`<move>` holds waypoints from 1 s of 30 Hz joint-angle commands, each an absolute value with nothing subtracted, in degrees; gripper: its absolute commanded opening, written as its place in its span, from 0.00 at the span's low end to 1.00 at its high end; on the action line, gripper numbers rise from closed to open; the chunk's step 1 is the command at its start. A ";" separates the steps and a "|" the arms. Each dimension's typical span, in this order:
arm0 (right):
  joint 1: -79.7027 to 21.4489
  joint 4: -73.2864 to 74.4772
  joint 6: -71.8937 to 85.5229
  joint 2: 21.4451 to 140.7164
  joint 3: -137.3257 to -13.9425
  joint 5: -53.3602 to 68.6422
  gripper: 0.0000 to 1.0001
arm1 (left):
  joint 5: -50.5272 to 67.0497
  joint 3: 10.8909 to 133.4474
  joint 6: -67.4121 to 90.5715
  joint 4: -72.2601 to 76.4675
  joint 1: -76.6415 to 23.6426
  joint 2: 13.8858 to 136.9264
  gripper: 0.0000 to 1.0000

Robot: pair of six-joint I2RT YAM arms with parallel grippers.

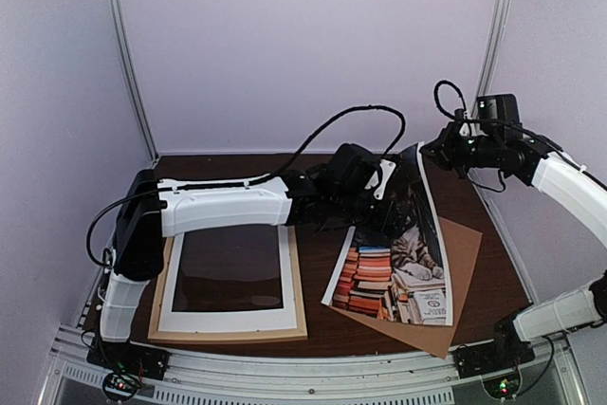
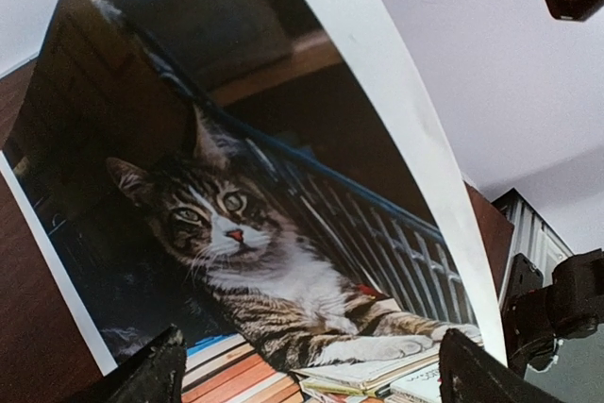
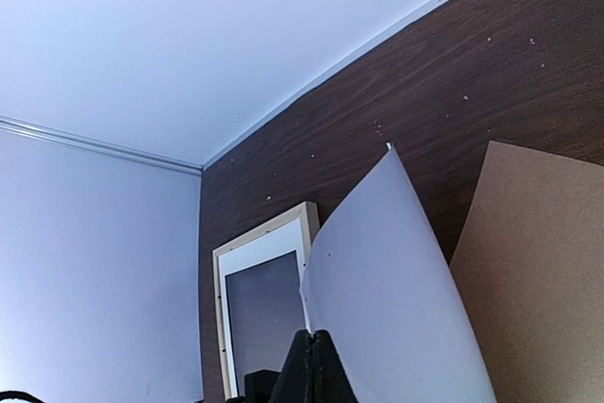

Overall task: Put the photo into the frame
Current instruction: Pass from the right arm to the left

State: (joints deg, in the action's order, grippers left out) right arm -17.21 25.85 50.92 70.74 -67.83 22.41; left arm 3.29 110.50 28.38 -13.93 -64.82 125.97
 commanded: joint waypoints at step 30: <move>-24.17 42.62 38.15 72.50 -82.41 24.99 0.00 | 19.14 103.58 29.13 2.95 -58.51 121.03 0.98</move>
